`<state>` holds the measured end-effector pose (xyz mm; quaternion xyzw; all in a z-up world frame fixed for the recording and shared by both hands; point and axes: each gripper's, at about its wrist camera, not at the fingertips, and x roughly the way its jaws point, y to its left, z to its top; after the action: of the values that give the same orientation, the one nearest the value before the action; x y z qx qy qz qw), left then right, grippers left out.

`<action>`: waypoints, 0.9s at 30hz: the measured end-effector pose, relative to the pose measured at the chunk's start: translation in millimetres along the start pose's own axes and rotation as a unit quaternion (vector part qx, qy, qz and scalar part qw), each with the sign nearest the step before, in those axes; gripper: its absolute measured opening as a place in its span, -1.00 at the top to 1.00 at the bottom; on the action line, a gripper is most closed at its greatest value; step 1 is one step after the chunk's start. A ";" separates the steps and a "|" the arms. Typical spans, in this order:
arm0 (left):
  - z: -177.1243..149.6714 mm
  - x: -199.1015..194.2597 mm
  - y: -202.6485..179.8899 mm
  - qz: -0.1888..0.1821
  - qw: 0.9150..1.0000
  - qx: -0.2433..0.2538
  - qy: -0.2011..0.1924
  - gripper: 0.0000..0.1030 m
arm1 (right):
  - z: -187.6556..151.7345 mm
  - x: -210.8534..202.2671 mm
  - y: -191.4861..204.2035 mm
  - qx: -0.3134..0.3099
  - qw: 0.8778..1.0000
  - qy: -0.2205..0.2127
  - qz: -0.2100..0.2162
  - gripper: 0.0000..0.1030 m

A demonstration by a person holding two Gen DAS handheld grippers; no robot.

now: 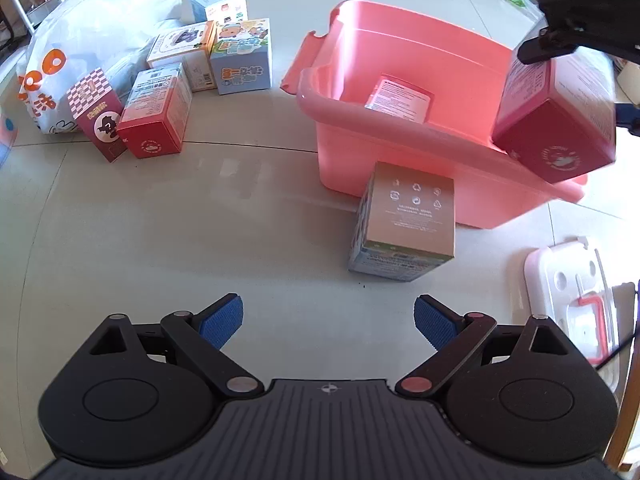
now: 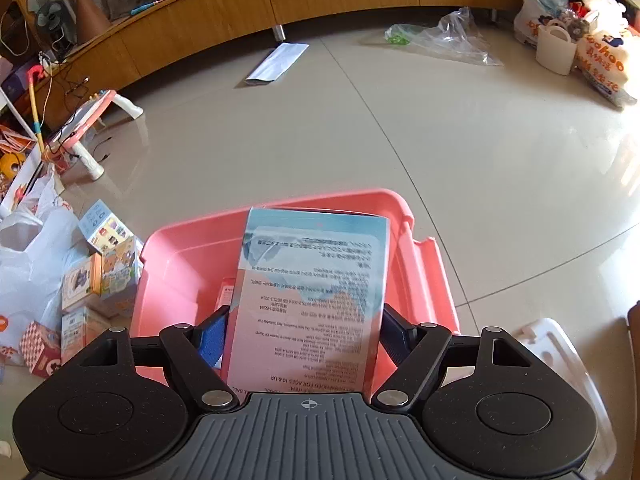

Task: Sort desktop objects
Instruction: 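Lift the light-blue-and-pink box and lower it into the pink bin, then open the right gripper and pull it back from the bin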

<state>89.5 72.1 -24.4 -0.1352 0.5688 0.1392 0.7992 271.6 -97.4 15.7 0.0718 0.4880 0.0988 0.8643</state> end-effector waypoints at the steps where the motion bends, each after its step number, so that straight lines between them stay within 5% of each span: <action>1: 1.3 3.1 2.5 -0.003 1.000 -0.012 0.006 -0.84 | 2.7 9.1 -0.2 0.003 1.000 0.002 0.001 -0.38; 8: 12.1 15.0 11.2 -0.004 0.999 -0.048 0.010 -0.84 | 11.6 58.5 0.2 0.006 1.000 0.015 -0.003 -0.36; 19: 17.9 25.9 8.7 0.001 1.000 -0.028 0.009 -0.84 | -3.2 118.9 5.0 0.009 0.998 0.054 -0.018 -0.37; 27: 16.5 28.9 13.2 0.011 1.000 -0.024 0.013 -0.84 | -24.5 122.6 7.9 -0.009 0.998 0.052 -0.024 -0.54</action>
<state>108.0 92.4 -47.3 -0.1504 0.5766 0.1599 0.7870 311.6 -59.5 -96.8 0.0472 0.5330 0.0861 0.8404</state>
